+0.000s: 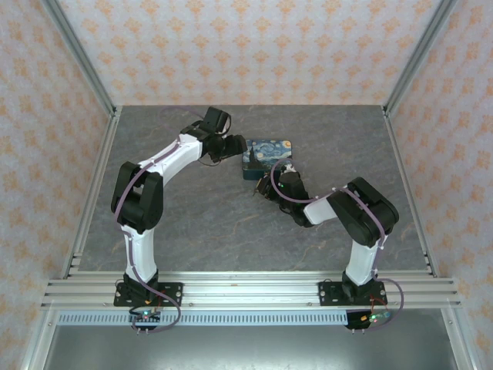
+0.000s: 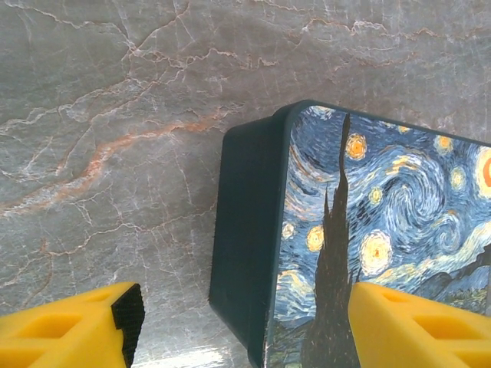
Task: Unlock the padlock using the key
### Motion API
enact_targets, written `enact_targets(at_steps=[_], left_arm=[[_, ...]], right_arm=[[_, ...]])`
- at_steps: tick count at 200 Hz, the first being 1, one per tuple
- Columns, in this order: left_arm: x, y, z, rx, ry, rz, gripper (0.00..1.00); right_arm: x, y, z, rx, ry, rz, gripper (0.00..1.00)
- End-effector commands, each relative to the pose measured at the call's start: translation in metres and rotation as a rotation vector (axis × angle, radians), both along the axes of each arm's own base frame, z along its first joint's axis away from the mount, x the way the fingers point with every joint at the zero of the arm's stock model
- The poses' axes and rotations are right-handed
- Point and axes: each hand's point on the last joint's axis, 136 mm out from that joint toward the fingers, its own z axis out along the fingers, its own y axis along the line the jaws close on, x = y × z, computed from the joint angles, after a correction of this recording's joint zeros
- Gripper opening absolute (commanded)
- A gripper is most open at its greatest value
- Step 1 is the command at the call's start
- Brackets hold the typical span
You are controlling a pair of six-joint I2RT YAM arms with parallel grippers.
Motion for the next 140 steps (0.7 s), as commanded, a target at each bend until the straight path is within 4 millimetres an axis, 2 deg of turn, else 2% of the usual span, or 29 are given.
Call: enact_targets(at_steps=[1,23,43,99,140], left_arm=[[0.01,-0.001,0.008,-0.02,-0.019,0.009,0.71],[0.012,-0.002,0.01,-0.023,-0.022,0.01,0.71],[0.015,-0.002,0.011,-0.027,-0.025,0.011,0.71],[0.016,-0.002,0.016,-0.02,-0.033,0.003,0.71],[0.009,0.001,0.011,-0.006,-0.022,-0.003,0.71]], right_arm=[[-0.004,0.003,-0.018,-0.038,0.031,0.017,0.37],[-0.004,0.003,-0.021,-0.049,0.034,0.019,0.34],[-0.005,0.002,-0.024,-0.057,0.04,0.016,0.27],[-0.007,-0.008,-0.027,-0.085,0.041,-0.015,0.0],[-0.012,-0.02,-0.016,-0.093,0.026,-0.027,0.0]])
